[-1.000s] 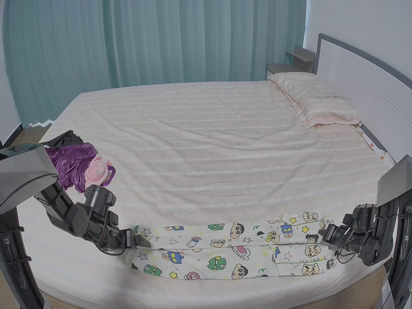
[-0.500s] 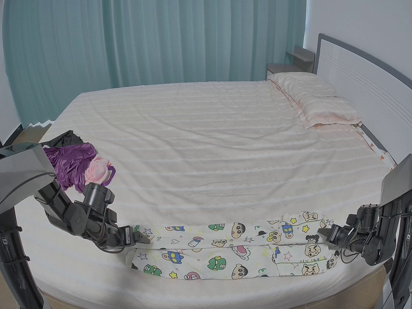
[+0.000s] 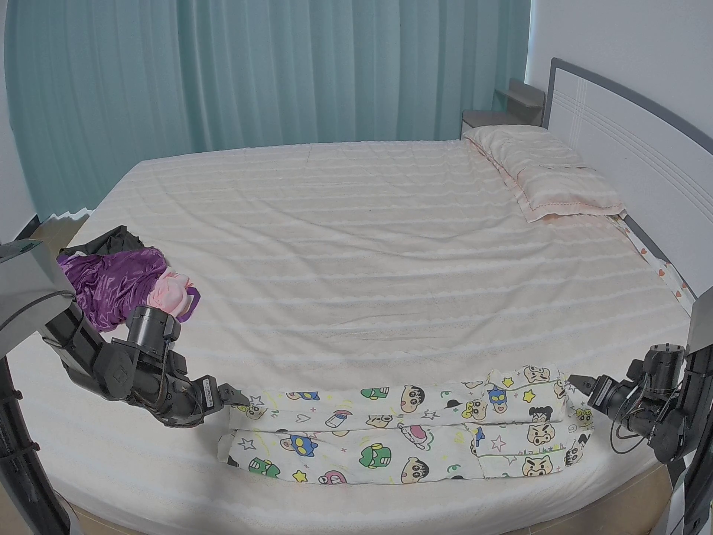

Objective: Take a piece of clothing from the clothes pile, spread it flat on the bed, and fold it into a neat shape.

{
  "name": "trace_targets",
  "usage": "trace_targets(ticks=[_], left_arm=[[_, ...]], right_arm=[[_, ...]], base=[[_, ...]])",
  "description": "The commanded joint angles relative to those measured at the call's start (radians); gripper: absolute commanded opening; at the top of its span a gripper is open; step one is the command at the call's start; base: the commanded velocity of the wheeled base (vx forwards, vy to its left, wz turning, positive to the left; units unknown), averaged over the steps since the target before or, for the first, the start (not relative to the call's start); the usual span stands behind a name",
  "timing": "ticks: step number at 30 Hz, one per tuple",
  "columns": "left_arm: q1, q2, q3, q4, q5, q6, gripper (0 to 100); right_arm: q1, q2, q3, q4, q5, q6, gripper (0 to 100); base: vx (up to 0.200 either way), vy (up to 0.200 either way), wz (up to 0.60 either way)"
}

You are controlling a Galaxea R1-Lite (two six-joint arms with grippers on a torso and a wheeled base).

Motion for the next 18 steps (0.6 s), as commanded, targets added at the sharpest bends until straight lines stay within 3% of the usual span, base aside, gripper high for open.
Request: trace_targets(ticks=[1, 5, 7, 12, 18], left_arm=[[-0.025, 0.011, 0.004, -0.001, 0.003, -0.010, 100], [-0.048, 0.020, 0.010, -0.007, 0.006, -0.009, 100], [-0.058, 0.020, 0.013, -0.015, 0.006, -0.012, 100], [-0.074, 0.022, 0.018, -0.035, 0.007, -0.012, 100], [-0.083, 0.029, 0.018, -0.041, 0.030, -0.012, 100]], right_arm=[[0.075, -0.107, 0.024, 0.007, -0.187, 0.128, 100], [0.098, -0.109, 0.024, 0.007, -0.258, 0.191, 100], [0.110, -0.110, 0.024, 0.005, -0.262, 0.200, 100], [0.112, -0.097, 0.024, -0.009, -0.227, 0.201, 100], [0.113, -0.055, -0.019, -0.010, -0.129, 0.195, 100]], base=[[0.000, 0.000, 0.00], [0.000, 0.000, 0.00], [0.000, 0.000, 0.00], [0.000, 0.000, 0.00], [0.000, 0.000, 0.00]])
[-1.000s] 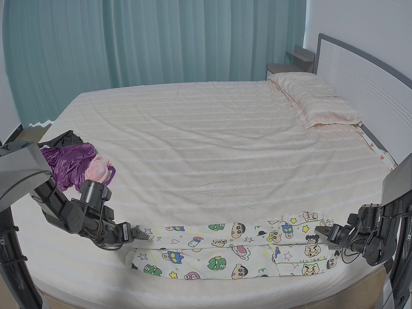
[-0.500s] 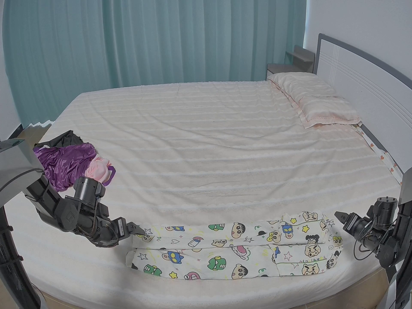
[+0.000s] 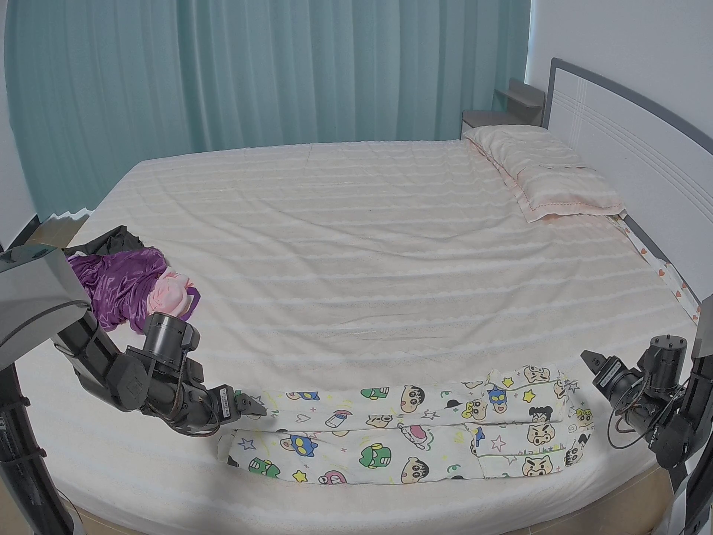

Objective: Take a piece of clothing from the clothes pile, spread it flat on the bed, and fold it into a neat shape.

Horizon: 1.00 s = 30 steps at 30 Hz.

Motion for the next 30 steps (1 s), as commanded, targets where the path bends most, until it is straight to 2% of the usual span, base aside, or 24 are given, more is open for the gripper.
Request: trace_targets(ticks=[1, 6, 18, 30], left_arm=[[-0.012, 0.015, 0.000, -0.012, 0.006, 0.000, 100], [-0.024, 0.050, 0.000, -0.031, 0.017, 0.003, 100], [-0.067, 0.137, 0.008, -0.162, 0.092, 0.008, 100], [-0.127, 0.176, -0.017, -0.169, 0.172, 0.009, 100]], right_arm=[[0.003, 0.050, -0.022, -0.008, 0.030, 0.001, 100], [0.013, 0.102, -0.001, -0.008, 0.059, 0.010, 100], [0.035, 0.078, 0.024, -0.008, 0.062, 0.033, 100], [0.035, 0.064, 0.024, -0.008, 0.061, 0.033, 100]], base=[[0.000, 0.000, 0.00], [0.000, 0.000, 0.00], [0.000, 0.000, 0.00], [0.000, 0.000, 0.00]])
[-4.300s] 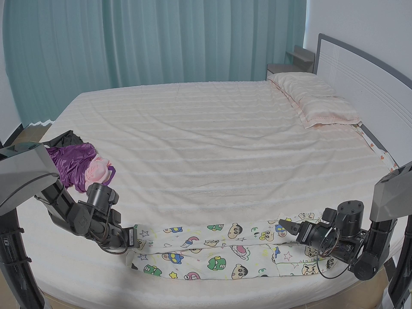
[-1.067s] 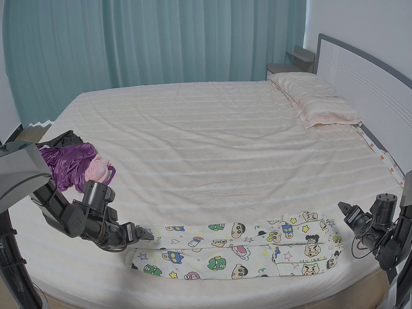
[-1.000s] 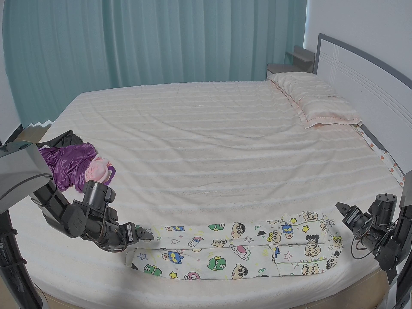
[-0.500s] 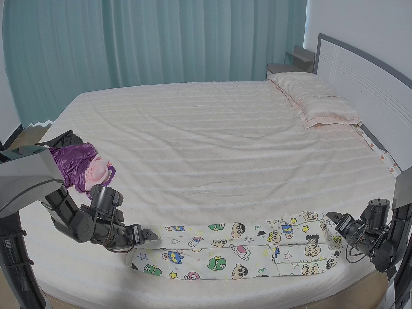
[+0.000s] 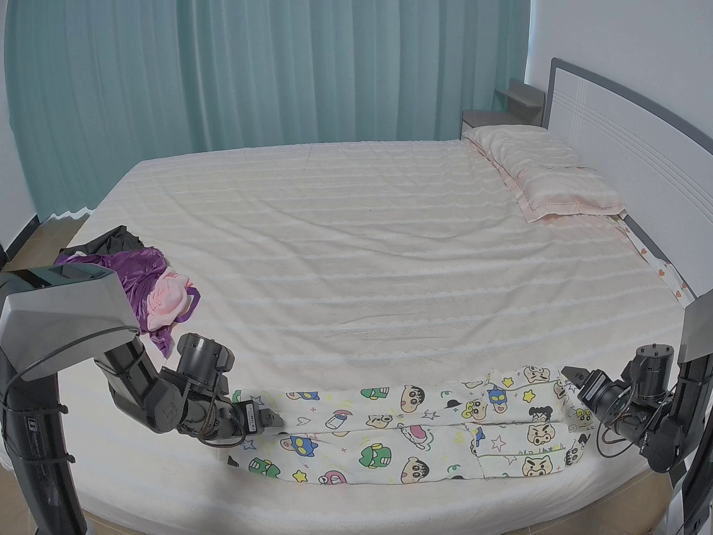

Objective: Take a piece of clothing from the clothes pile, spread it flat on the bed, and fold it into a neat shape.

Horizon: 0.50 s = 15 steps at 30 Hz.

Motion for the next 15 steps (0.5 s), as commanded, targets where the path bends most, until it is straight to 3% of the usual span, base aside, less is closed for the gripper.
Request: trace_targets(ticks=[1, 3, 4, 15], left_arm=[[-0.018, 0.026, -0.010, 0.001, 0.015, 0.000, 100], [-0.020, 0.026, -0.010, 0.001, 0.015, 0.000, 100], [-0.021, 0.026, -0.010, 0.001, 0.015, 0.000, 0], [-0.020, 0.023, -0.025, 0.007, 0.018, -0.009, 0]], right_arm=[[-0.004, -0.004, 0.018, -0.007, -0.003, 0.000, 100], [-0.004, -0.005, 0.018, -0.007, -0.005, 0.000, 100], [-0.005, -0.005, 0.018, -0.007, -0.005, 0.000, 100], [-0.011, -0.002, 0.018, -0.007, -0.005, 0.011, 100]], base=[[0.000, 0.000, 0.00], [0.000, 0.000, 0.00], [0.000, 0.000, 0.00], [0.000, 0.000, 0.00]])
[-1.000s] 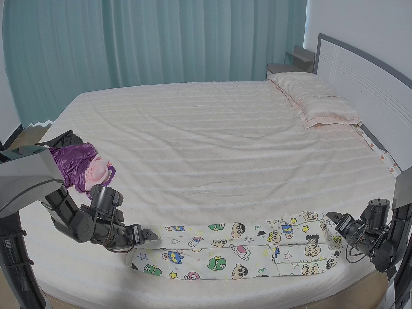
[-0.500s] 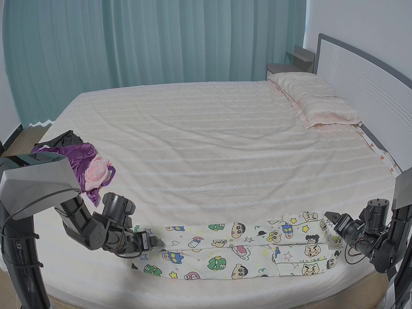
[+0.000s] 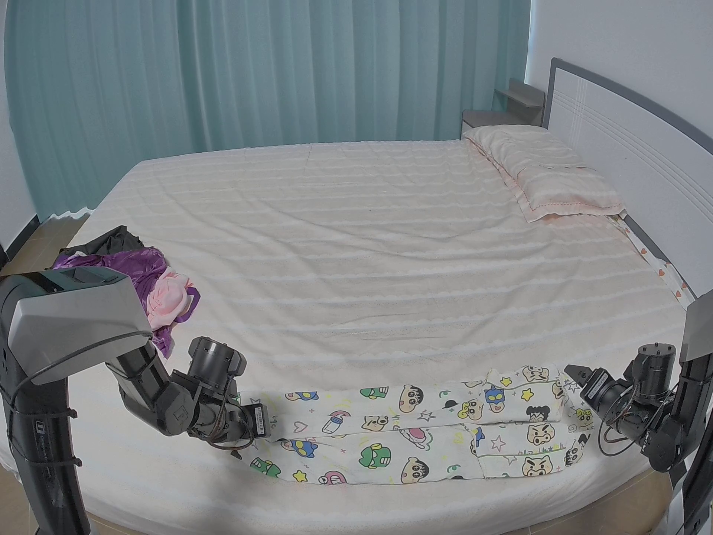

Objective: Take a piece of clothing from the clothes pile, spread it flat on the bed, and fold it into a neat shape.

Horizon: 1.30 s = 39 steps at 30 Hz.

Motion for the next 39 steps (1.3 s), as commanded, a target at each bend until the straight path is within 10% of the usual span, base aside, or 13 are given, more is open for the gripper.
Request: trace_targets(ticks=[1, 28, 39], left_arm=[[0.002, 0.000, -0.003, 0.000, 0.001, 0.000, 0], [0.169, -0.206, 0.057, 0.109, -0.039, 0.032, 0], [0.402, -0.309, 0.059, 0.204, -0.154, 0.119, 0]], right_arm=[[0.000, 0.002, 0.018, -0.007, 0.000, 0.004, 100], [0.000, 0.003, 0.018, -0.007, -0.003, 0.035, 100], [0.000, 0.002, 0.018, -0.007, -0.005, 0.036, 100]], base=[[0.000, 0.000, 0.00], [0.000, 0.000, 0.00], [0.000, 0.000, 0.00]])
